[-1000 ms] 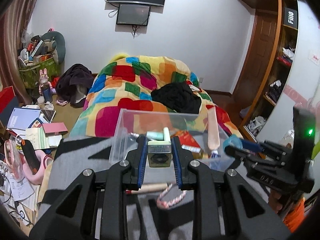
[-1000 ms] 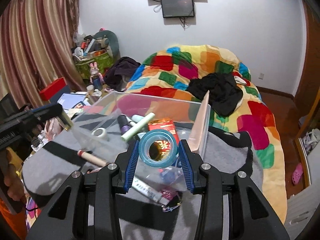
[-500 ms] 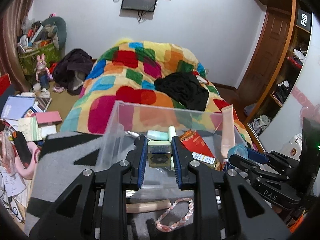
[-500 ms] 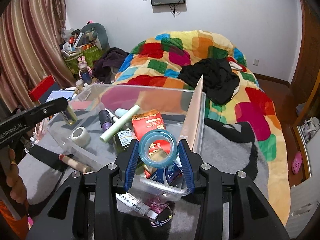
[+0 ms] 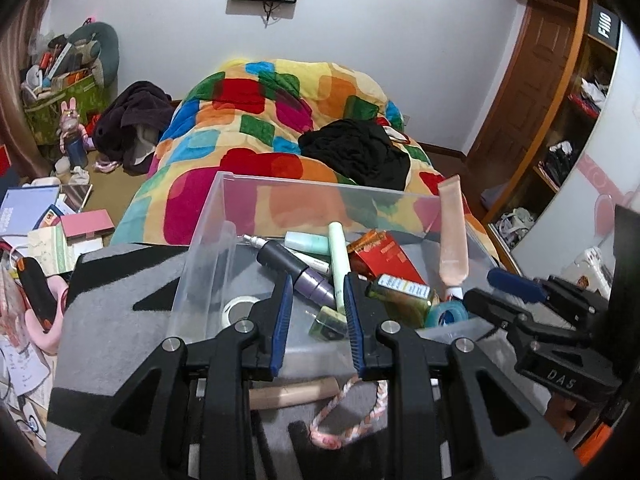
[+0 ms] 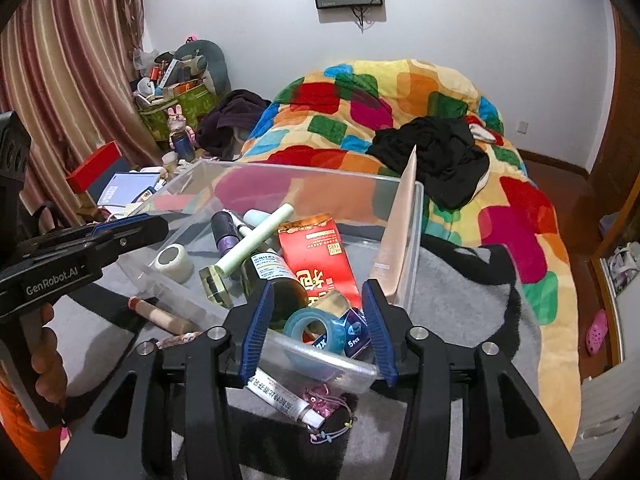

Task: Organize objects
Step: 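Lower the tape roll and dotted tile into the clear box and open both grippers, then grasp the small charm with the right gripper while the left grasps the braided rope loop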

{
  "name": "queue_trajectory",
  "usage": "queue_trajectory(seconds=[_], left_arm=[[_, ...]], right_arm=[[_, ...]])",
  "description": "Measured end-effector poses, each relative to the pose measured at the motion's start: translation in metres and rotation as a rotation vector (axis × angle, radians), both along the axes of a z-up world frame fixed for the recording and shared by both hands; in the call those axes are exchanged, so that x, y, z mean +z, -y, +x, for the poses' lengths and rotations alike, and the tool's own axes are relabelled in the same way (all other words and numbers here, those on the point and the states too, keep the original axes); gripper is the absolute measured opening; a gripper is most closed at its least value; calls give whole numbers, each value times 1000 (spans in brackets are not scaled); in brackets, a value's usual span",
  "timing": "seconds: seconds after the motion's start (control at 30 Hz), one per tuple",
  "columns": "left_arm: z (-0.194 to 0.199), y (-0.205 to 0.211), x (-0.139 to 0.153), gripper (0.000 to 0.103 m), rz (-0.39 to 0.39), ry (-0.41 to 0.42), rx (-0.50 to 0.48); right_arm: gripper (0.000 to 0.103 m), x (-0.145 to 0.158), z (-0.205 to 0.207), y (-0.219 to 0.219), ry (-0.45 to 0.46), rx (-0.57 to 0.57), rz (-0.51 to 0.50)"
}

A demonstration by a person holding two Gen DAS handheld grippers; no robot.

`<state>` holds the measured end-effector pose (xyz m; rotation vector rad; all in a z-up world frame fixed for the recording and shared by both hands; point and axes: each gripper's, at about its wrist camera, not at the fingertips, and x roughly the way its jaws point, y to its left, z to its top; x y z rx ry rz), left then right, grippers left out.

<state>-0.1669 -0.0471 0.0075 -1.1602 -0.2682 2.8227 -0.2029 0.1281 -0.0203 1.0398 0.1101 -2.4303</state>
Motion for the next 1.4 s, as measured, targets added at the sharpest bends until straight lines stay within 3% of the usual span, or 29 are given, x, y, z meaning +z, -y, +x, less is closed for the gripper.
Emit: queue_trajectory(seconds=[0.13,0.37,0.5,0.7,1.07,1.23,1.33,1.4], left_arm=[[13,-1,2,46,-27,-2,-10],[37,6,-5,60,-88,16,-15],[45,11,-20,60,-85,76,-21],[52,0,-38,60,-74,131,-82],[37,-33,-65,60,-139,242,-184],[37,-39,-66,56,-151,238,-196],[38,-38,-65,38,-156,228,-191],[40,-36,-65,30,-151,221,-182]], right_arm=[[47,8,11,-4,-26,16,-5],[49,15,37,-15,-68,68,7],[49,8,47,-25,-62,65,24],[49,-23,51,-34,26,79,82],[49,-57,34,-21,120,131,151],[24,-57,36,-17,120,177,140],[10,-57,40,-15,109,179,140],[8,-57,42,-17,101,161,143]])
